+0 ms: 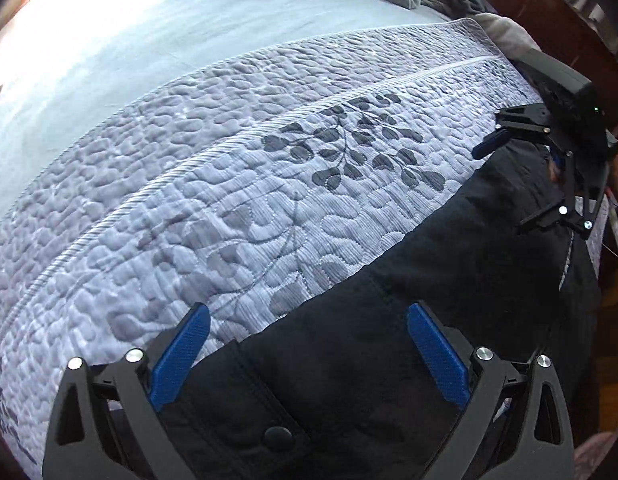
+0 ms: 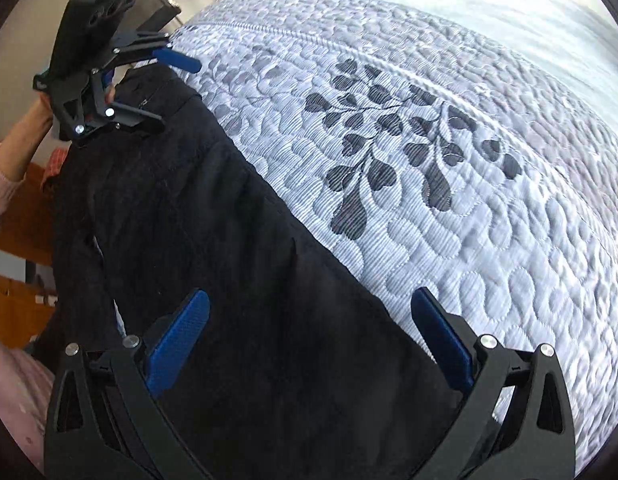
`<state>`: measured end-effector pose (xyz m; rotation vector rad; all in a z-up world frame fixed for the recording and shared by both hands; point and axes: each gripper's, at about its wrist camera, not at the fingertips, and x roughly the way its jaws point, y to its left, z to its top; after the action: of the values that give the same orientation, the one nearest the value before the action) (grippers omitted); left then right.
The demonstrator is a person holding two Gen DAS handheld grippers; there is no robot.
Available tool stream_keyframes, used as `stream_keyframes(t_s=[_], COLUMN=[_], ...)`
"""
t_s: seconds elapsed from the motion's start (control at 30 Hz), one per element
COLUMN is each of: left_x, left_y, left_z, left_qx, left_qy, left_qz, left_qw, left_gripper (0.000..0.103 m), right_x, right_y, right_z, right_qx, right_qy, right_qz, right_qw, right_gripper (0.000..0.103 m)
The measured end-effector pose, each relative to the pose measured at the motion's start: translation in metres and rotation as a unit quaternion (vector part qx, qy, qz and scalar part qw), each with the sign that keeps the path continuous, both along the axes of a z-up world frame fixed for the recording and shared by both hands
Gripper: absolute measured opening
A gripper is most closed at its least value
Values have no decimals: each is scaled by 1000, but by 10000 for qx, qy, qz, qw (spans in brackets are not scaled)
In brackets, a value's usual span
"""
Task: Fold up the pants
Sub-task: 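Grasp the pant leg hem with the right gripper while the left gripper grasps the other hem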
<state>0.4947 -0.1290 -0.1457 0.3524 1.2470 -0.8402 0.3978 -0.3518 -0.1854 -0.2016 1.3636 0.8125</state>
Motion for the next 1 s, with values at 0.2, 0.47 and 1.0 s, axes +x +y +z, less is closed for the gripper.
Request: stream_keyframes(t_s=[0.2, 0.47, 1.0], left_x=[11, 1, 21], left_y=[-7, -23, -67], left_z=[-28, -40, -27], left_qx=[66, 194, -681], left_qy=[634, 813, 1862], left_qz=[-561, -1038, -1792], left_qw=[9964, 9911, 9636], left_gripper=[99, 99, 99], right_x=[13, -9, -63], right_y=[16, 33, 12], right_z=[-25, -8, 70], right_qx=[-388, -590, -39], right_qy=[304, -75, -1450], right_qz=[646, 839, 799], right_qw=[9967, 9947, 9862], right_gripper=[101, 23, 7])
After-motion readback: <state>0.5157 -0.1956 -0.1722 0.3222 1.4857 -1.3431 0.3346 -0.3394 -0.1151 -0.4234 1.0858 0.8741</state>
